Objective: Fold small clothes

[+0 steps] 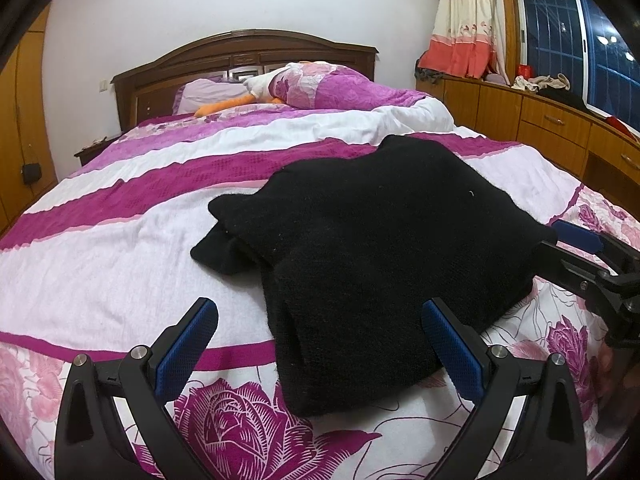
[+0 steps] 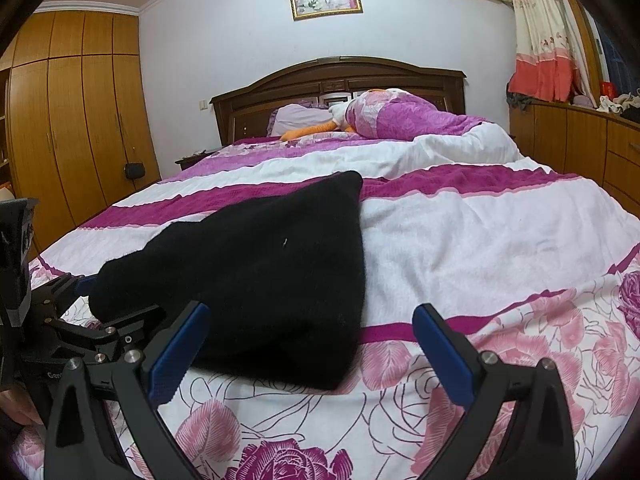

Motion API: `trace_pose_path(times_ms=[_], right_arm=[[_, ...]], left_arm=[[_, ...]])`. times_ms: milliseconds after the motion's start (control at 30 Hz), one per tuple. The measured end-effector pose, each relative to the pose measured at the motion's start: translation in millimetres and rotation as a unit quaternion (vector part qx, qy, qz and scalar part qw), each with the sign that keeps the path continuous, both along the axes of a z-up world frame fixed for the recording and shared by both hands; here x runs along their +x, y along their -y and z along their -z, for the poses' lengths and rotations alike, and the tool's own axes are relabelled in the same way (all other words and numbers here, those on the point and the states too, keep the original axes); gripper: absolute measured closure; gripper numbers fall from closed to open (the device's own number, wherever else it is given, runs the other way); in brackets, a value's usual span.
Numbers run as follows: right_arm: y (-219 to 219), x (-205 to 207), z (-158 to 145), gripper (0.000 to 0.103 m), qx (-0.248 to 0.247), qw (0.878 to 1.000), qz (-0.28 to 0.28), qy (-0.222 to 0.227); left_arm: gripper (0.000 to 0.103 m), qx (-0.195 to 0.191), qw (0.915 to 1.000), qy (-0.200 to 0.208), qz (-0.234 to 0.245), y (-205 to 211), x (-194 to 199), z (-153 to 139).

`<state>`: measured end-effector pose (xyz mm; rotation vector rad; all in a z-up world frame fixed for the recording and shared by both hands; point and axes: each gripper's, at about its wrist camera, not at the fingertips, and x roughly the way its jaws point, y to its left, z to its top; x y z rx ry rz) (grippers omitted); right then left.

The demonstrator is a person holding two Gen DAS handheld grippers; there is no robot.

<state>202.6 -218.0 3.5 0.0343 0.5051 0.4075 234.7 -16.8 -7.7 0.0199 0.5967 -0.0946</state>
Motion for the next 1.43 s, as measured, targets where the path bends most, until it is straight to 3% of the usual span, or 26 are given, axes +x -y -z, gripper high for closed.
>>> trace_pose_path(times_ms=[1433], right_arm=[[4.0, 8.8, 6.2, 0.0, 0.006, 1.0, 0.002, -0.029]], left_arm=[[0.013, -0.001, 1.0, -0.005, -0.002, -0.7, 0.3, 1.8]])
